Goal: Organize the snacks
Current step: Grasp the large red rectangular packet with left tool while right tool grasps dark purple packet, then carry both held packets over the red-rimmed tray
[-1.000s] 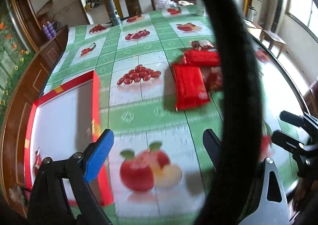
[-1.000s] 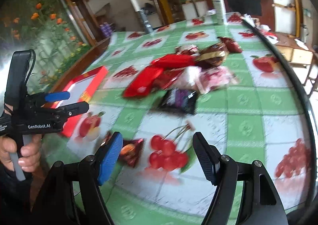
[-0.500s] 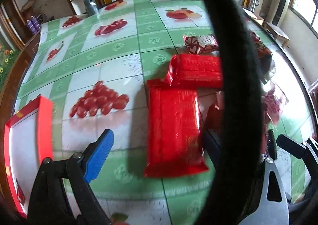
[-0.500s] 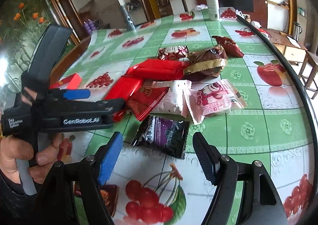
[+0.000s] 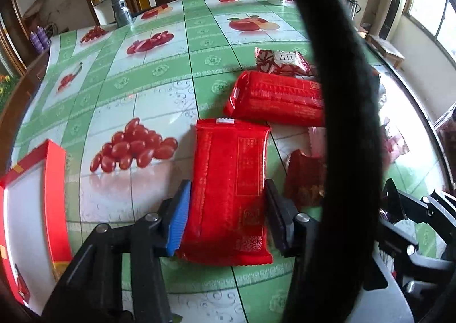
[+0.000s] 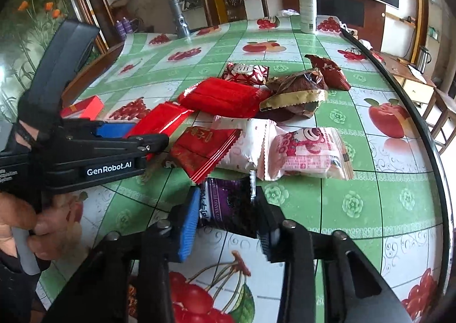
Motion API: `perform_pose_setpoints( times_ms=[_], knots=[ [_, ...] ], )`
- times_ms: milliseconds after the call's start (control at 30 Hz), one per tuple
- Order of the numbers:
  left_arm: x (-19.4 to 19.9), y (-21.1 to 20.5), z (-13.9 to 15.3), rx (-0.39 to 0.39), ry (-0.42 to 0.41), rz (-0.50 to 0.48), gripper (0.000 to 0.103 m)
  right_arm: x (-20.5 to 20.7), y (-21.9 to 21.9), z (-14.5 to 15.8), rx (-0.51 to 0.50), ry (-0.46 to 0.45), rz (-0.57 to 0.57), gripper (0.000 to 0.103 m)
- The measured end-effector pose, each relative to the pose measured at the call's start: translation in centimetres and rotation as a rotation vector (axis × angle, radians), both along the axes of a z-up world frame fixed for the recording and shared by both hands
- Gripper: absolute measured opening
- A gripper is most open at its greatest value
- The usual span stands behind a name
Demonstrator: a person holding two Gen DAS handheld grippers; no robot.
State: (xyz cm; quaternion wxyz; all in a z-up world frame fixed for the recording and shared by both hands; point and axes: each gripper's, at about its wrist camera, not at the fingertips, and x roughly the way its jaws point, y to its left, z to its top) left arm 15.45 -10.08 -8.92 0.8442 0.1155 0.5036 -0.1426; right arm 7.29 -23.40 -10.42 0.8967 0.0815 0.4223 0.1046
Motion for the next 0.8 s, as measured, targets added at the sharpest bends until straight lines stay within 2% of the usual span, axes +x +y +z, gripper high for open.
perform_pose_setpoints(
  times_ms=[267, 800],
  knots=[
    [-1.5, 1.5, 0.7, -0.042, 0.012, 0.024, 0.051, -1.9, -0.5, 0.6, 0.043, -0.012, -0.002, 0.032],
    [-6.1, 2.8, 3.4, -0.058, -0.063, 0.074, 0.051, -5.3, -0.9, 3.2, 0.039, -0.077, -0.027, 0.032]
  ],
)
